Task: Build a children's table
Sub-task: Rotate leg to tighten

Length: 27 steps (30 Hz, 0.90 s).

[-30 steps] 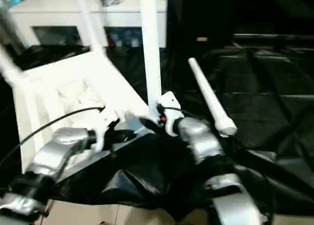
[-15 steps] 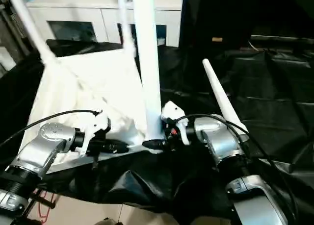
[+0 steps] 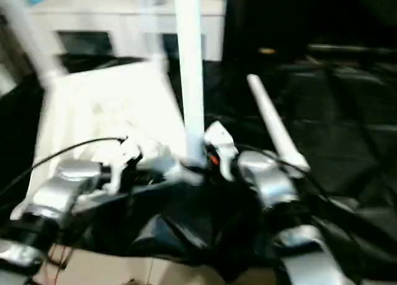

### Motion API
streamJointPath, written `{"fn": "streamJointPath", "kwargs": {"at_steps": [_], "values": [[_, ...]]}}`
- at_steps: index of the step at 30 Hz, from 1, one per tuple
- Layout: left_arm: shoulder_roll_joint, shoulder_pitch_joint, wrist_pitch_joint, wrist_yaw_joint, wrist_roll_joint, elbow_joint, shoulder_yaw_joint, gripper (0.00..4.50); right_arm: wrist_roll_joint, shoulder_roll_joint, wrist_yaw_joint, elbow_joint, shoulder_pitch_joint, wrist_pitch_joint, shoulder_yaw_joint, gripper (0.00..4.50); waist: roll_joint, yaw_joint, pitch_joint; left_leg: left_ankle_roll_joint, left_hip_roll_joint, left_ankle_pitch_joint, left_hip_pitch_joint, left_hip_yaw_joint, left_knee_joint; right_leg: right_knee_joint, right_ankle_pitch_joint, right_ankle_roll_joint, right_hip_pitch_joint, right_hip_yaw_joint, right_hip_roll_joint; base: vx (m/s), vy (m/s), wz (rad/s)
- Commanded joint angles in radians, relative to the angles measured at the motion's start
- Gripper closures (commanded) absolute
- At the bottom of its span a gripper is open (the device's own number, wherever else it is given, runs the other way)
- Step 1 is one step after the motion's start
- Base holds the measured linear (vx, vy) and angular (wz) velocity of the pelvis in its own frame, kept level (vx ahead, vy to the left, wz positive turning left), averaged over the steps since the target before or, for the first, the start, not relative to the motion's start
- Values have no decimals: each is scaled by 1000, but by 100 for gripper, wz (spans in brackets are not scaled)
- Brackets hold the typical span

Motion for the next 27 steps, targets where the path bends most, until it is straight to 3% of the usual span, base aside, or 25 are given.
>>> {"fn": "streamJointPath", "kwargs": {"at_steps": [1, 5, 7, 8, 9, 10, 11, 13, 14, 17, 18, 20, 21, 22, 23, 24, 25, 26, 27], "values": [[-69, -55, -3, 110, -37, -19, 33, 450, 3, 85, -43, 47, 4, 28, 55, 180, -11, -3, -60, 17, 6, -291, 9, -1, -70, -91, -403, -173, 47, 35, -44, 0, 0, 0], [-153, -58, 14, 200, -51, -27, 51, 450, -21, 140, -181, 105, -19, 29, 48, 180, -22, -3, -64, 36, 6, -259, 4, 0, -68, -95, -402, -161, 47, 35, -45, 0, 0, 0], [-156, -42, -8, 190, -27, -32, 19, 450, -14, 156, -173, 116, -22, 22, 29, 125, -11, -1, -65, 51, 7, -241, 0, 0, -69, -89, -350, -166, 48, 36, -43, 0, 0, 0], [-148, -35, -23, 181, -14, -29, 4, 450, -17, 156, -164, 117, -21, 16, 27, 109, -13, -2, -65, 54, 7, -239, -1, 0, -69, -89, -339, -168, 48, 36, -42, 0, 0, 0], [-141, -30, -32, 176, -2, -25, -6, 450, -29, 150, -170, 114, -19, 3, 30, 109, -4, -3, -66, 56, 8, -237, 0, 0, -69, -86, -320, -172, 48, 36, -42, 0, 0, 0], [-138, -29, -35, 173, 2, -22, -9, 450, -38, 146, -177, 110, -17, -6, 34, 101, -7, -6, -67, 56, 8, -240, -1, 1, -68, -86, -306, -177, 49, 36, -41, 0, 0, 0], [-132, -30, -40, 167, 8, -17, -13, 450, -44, 135, -187, 93, -12, -12, 32, 90, 6, -7, -66, 54, 8, -245, 1, 0, -68, -84, -304, -181, 49, 36, -42, 0, 0, 0], [-126, -31, -41, 167, 13, -12, -15, 450, -44, 125, -205, 78, -10, -19, 28, 90, 1, -9, -66, 51, 8, -268, 3, 1, -69, -89, -313, -182, 48, 36, -40, 0, 0, 0], [-124, -36, -43, 179, 21, -2, -12, 450, -38, 115, -212, 65, -9, -21, 22, 90, 11, -11, -65, 46, 7, -283, 5, 2, -69, -90, -313, -183, 47, 35, -39, 0, 0, 0], [-115, -56, -27, 201, 38, 29, -4, 450, -13, 75, -212, -9, 4, -18, -7, 90, 9, -9, -67, 47, 7, -288, 8, 2, -69, -90, -304, -182, 48, 36, -38, 0, 0, 0], [-109, -71, -7, 218, 44, 43, 3, 450, 8, 41, -206, -81, 18, -5, -35, 90, 19, -7, -65, 47, 6, -288, 8, 1, -70, -91, -305, -177, 50, 34, -35, 0, 0, 0], [-109, -81, -1, 238, 45, 55, 11, 450, 19, 13, -190, -147, 33, 7, -62, 90, 10, -6, -69, 54, 6, -268, 4, 1, -67, -87, -276, -179, 54, 35, -37, 0, 0, 0], [-113, -88, -5, 266, 52, 63, 17, 450, 25, -25, -149, -215, 58, 26, -71, 90, 18, -6, -68, 60, 4, -243, -7, -2, -67, -86, -264, -170, 62, 32, -36, 0, 0, 0], [-117, -92, -1, 273, 49, 64, 23, 450, 32, -44, -120, -248, 70, 37, -71, 90, 15, -4, -71, 68, 4, -231, -4, -1, -63, -86, -253, -167, 59, 33, -37, 0, 0, 0], [-117, -92, -1, 273, 49, 64, 23, 422, 32, -44, -120, -248, 70, 37, -71, 84, 14, -4, -71, 74, 3, -222, -4, 0, -62, -87, -247, -171, 59, 33, -37, 0, 0, 0], [-122, -93, -6, 265, 35, 52, 29, 422, 48, -83, -49, -308, 98, 56, -59, 84, 11, -4, -73, 82, 2, -194, -12, -2, -60, -82, -223, -177, 67, 32, -37, 0, 0, 0], [-122, -93, -7, 262, 31, 49, 31, 395, 51, -91, -35, -321, 104, 59, -56, 81, 12, -2, -74, 94, 3, -175, -11, -1, -57, -82, -200, -185, 65, 32, -39, 0, 0, 0], [-120, -90, -2, 246, 20, 33, 30, 395, 65, -114, 3, -359, 123, 66, -46, 81, 5, -1, -76, 101, 4, -165, -12, -1, -55, -81, -185, -191, 65, 32, -39, 0, 0, 0], [-120, -90, -2, 246, 20, 33, 30, 392, 65, -114, 3, -359, 123, 66, -46, 81, 9, 2, -77, 107, 6, -155, -11, -2, -55, -78, -170, -198, 66, 33, -41, 0, 0, 0]]}}
